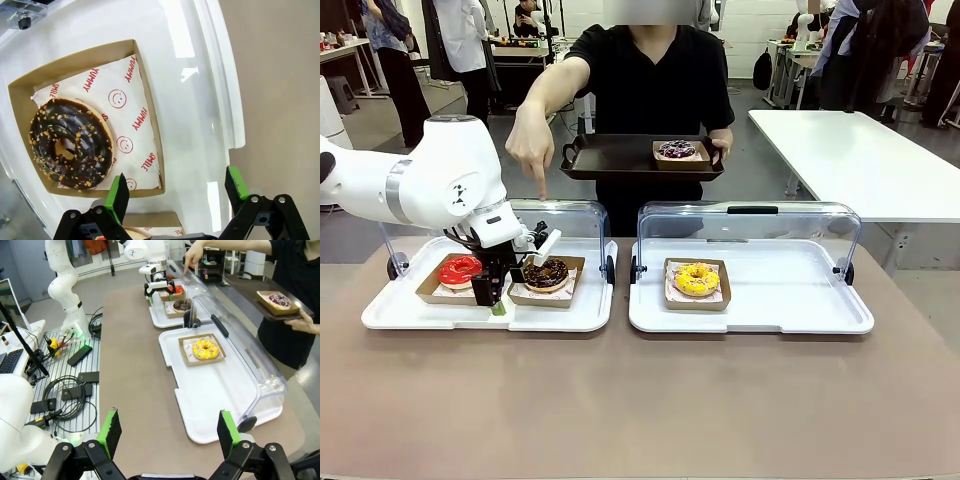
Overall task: Provide the desired donut to the person.
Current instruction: Pick up and lift the Paper togo box containing the Donut pointed at by the person.
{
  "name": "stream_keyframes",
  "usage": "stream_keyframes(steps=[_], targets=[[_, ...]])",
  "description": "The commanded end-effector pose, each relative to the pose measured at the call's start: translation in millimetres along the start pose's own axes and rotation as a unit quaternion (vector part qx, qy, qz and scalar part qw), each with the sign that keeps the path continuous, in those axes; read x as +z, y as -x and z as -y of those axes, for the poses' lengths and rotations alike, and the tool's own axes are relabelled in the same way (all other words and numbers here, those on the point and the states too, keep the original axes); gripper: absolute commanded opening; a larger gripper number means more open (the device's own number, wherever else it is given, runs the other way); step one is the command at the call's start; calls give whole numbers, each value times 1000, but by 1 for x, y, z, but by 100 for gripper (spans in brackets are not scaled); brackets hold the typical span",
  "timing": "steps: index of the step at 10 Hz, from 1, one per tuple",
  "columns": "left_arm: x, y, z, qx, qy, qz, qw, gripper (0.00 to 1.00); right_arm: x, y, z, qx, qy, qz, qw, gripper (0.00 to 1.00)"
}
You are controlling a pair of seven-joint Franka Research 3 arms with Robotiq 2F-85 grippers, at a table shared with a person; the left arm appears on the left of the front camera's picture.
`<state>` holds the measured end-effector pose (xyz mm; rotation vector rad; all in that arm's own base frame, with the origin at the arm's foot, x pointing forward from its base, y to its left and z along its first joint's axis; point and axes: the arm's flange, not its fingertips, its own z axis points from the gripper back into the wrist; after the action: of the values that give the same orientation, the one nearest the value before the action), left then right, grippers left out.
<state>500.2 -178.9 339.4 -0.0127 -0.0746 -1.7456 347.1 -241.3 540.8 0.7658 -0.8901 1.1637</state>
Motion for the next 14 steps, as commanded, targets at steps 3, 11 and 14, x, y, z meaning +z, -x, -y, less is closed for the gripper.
stream_keyframes(steps=[3,11,14], targets=[[0,-1,-13,1,-4,-15,1000,100,0,1,0,2,0,9,1000,100],[-5,1,-20,6,20,-6,1000,100,0,1,0,2,0,9,1000,100],[-9,0,-20,7,43,-3,999,100,0,1,0,2,0,9,1000,100]])
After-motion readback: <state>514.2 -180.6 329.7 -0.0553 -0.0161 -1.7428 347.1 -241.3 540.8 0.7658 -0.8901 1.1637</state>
